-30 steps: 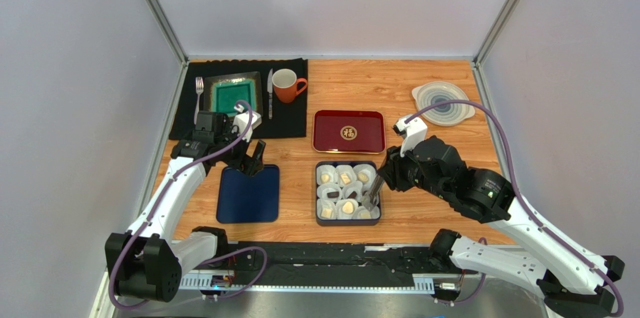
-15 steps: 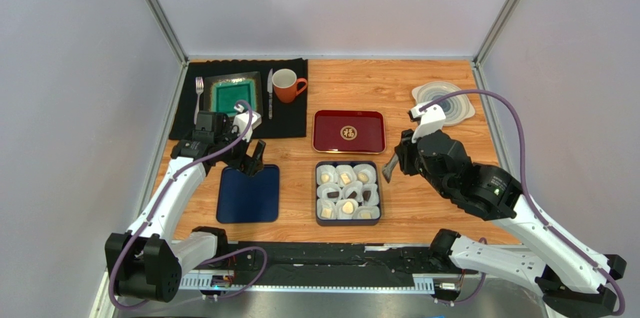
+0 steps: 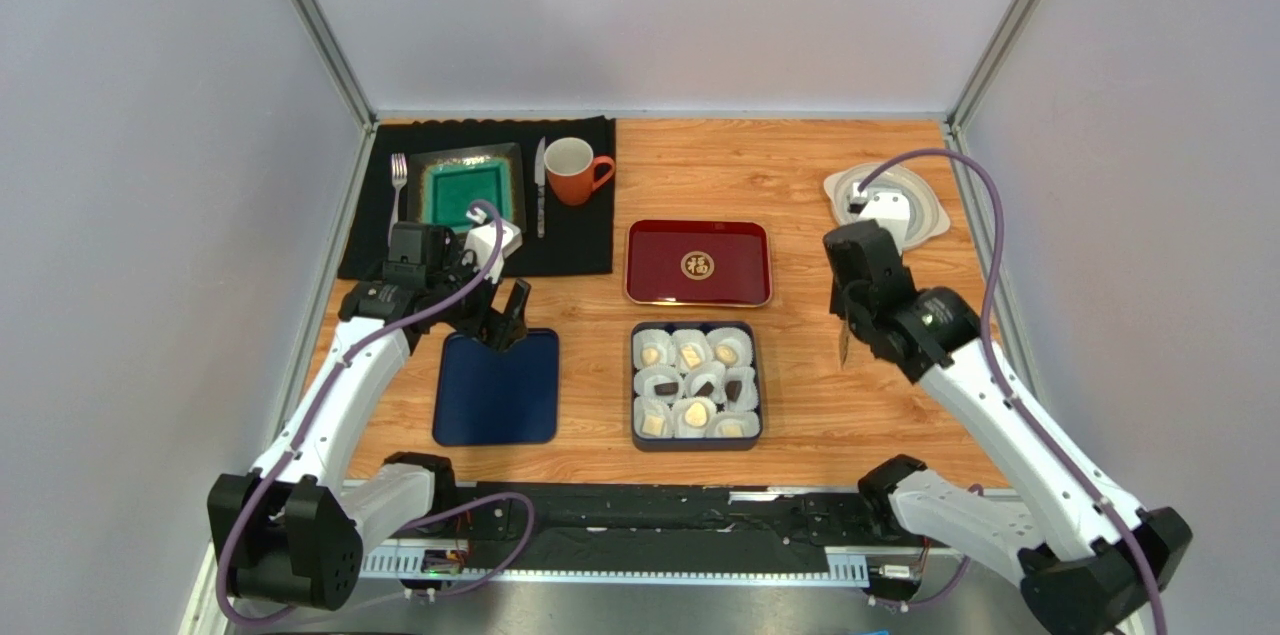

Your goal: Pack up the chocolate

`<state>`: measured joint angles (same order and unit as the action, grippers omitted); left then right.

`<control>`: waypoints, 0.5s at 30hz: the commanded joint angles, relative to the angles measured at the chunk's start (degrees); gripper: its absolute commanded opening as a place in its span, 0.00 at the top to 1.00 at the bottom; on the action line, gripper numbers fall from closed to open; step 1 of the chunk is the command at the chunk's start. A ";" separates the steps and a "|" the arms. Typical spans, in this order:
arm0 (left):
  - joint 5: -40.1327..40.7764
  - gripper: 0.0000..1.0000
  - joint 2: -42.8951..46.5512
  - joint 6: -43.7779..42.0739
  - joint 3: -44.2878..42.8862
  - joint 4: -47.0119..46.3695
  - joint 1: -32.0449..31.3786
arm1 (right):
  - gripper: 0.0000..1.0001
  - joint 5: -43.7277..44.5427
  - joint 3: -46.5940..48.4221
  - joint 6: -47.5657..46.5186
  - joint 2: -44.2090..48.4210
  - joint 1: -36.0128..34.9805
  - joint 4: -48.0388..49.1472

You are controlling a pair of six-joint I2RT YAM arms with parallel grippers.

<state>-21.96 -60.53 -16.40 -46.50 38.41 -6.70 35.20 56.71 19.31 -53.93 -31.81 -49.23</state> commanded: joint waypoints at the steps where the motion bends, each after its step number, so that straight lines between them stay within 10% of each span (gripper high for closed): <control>1: -1.07 0.01 0.86 -0.38 -0.35 -0.71 0.28 | 1.00 -15.55 8.05 0.46 -7.31 11.91 -2.87; 15: -0.90 0.01 1.65 -0.56 0.71 -1.41 0.28 | 1.00 -27.64 15.36 -0.94 -32.19 21.44 -4.82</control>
<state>-22.20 -60.20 -16.40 -46.22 38.30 -6.70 10.79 70.65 18.41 -81.32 -10.44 -53.25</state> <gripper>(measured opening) 0.992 0.233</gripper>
